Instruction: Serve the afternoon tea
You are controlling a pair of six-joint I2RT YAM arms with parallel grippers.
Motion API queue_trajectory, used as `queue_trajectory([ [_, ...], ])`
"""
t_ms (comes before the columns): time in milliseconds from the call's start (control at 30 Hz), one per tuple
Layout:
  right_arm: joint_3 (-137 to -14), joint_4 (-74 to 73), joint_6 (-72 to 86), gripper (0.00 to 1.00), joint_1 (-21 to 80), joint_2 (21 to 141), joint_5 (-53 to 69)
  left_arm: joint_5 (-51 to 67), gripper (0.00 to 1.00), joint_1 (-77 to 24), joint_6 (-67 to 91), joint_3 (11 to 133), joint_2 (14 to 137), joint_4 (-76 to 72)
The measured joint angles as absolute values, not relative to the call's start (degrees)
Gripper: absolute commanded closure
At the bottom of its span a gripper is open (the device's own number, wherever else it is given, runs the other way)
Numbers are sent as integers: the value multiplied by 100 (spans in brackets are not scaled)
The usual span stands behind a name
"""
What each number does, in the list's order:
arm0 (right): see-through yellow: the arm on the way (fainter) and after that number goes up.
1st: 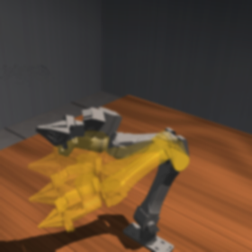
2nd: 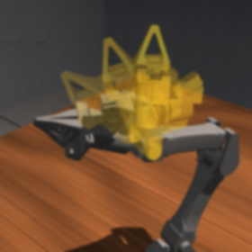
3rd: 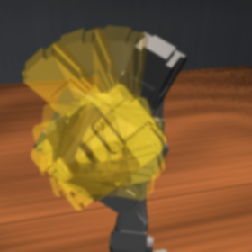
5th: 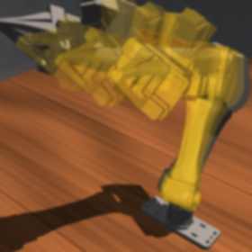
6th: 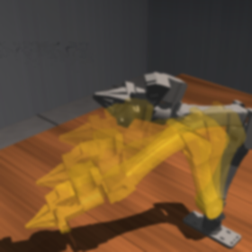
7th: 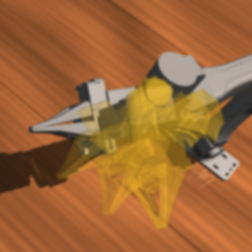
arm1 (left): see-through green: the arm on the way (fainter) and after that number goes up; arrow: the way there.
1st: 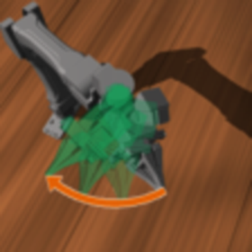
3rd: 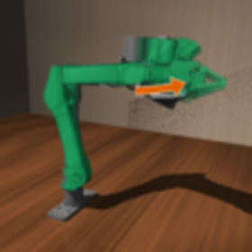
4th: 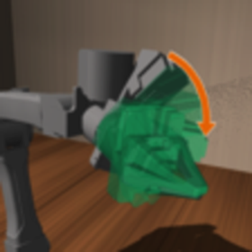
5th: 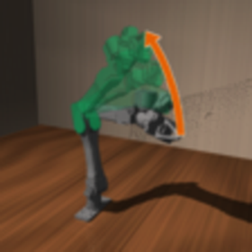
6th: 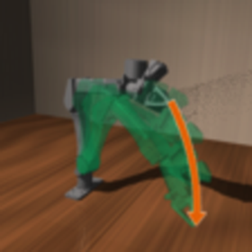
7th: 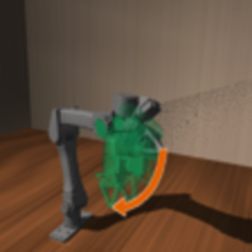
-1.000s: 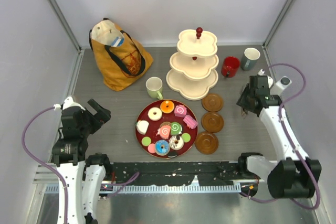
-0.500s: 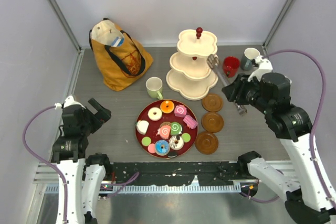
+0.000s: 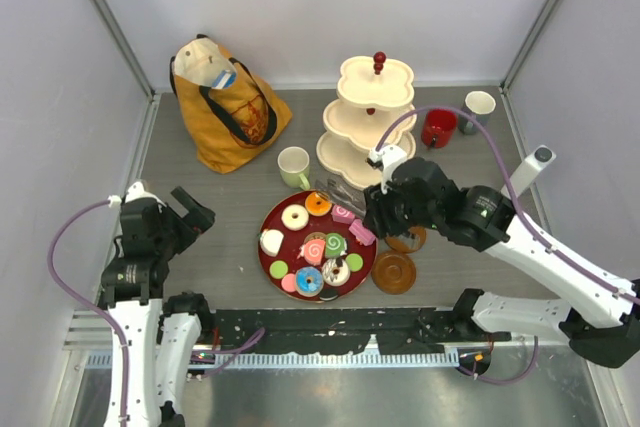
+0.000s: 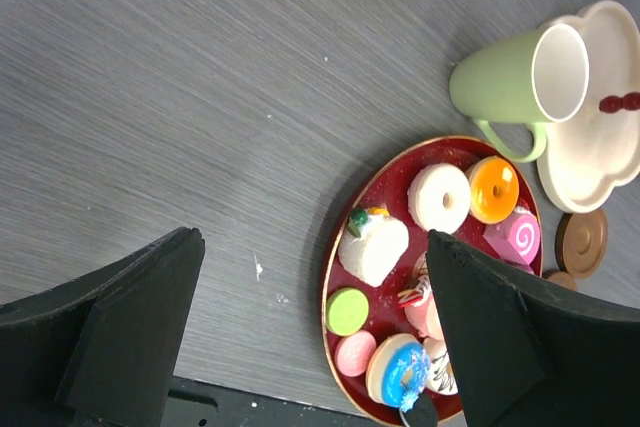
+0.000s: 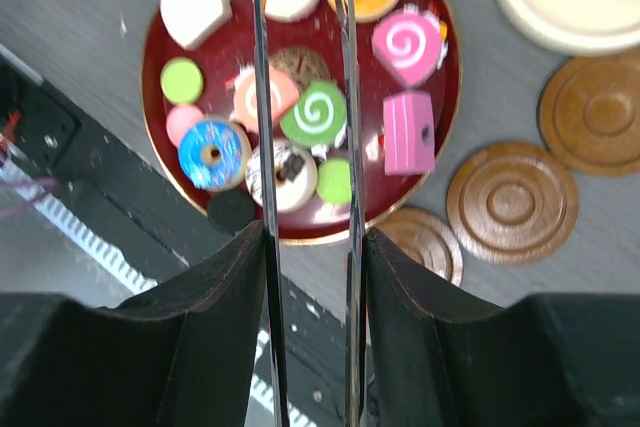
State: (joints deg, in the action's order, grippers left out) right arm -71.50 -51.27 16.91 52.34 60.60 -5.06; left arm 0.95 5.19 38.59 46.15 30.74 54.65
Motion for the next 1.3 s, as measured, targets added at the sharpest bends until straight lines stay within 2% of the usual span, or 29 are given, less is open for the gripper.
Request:
queue_trajectory([
  [367, -5929, -5839, 2040, 50, 5424, 5518, 64, 808, 0, 526, 4029, 4165, 3378, 5433],
  [600, -5472, -5852, 2340, 43, 5428, 5402, 412, 1037, 0, 528, 4060, 4165, 3232, 5437],
  [1300, -5426, -5360, 2648, 39, 5428, 6049, 174, 1066, 1, 528, 4062, 4165, 3083, 5520],
])
